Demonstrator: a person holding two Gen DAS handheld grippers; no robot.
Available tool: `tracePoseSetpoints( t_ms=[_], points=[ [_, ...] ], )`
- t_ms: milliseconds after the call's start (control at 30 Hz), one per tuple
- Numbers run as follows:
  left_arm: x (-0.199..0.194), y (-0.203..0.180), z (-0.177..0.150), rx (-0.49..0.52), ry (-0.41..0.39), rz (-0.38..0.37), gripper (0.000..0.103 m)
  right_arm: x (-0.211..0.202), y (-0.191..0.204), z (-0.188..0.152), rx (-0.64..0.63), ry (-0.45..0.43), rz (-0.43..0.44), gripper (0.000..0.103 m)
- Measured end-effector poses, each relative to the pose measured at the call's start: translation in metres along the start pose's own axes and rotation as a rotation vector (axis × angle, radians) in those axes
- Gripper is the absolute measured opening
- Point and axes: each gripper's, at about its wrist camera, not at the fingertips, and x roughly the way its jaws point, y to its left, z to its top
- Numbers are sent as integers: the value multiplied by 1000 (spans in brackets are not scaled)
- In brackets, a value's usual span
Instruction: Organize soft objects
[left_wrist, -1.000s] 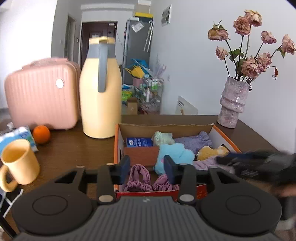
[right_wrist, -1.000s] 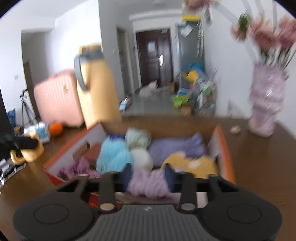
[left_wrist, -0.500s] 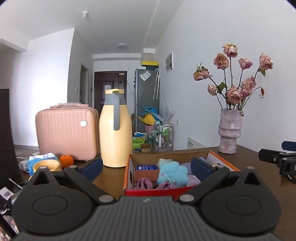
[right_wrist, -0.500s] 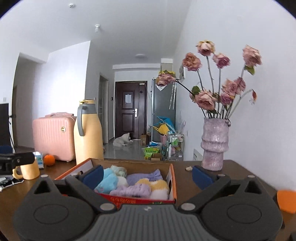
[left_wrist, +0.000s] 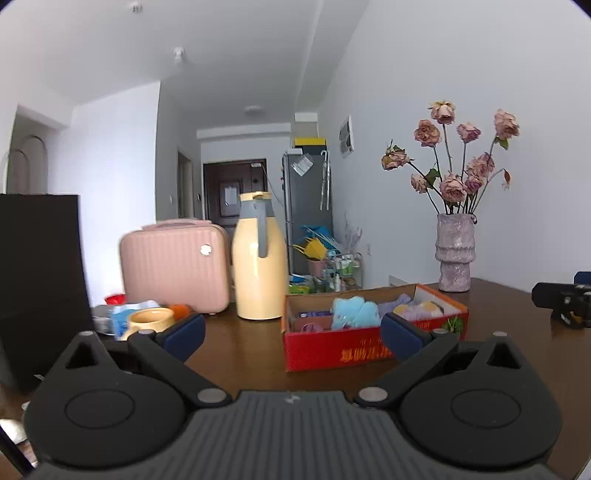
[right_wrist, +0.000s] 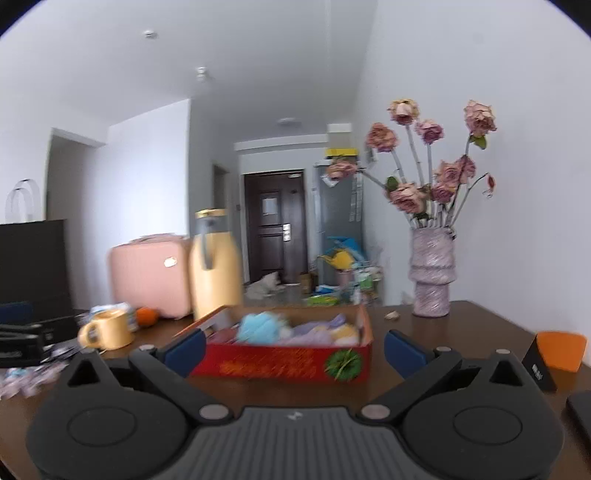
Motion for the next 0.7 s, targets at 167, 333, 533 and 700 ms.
tracePoseSetpoints(
  t_ms=[167, 333, 533, 700],
  points=[
    [-57, 3, -22, -13, -9, 34, 103, -59, 22, -25, -27, 3, 4, 103],
    [-118, 6, -40, -40, 4, 7, 103, -109, 45, -56, -5, 56, -37, 103],
    [-159, 8, -55, -16, 84, 50, 103, -133, 61, -68, 16, 108, 13, 103],
    [-164, 4, -51, -21, 60, 56, 103, -131, 64, -65, -4, 100, 16, 103]
  ],
)
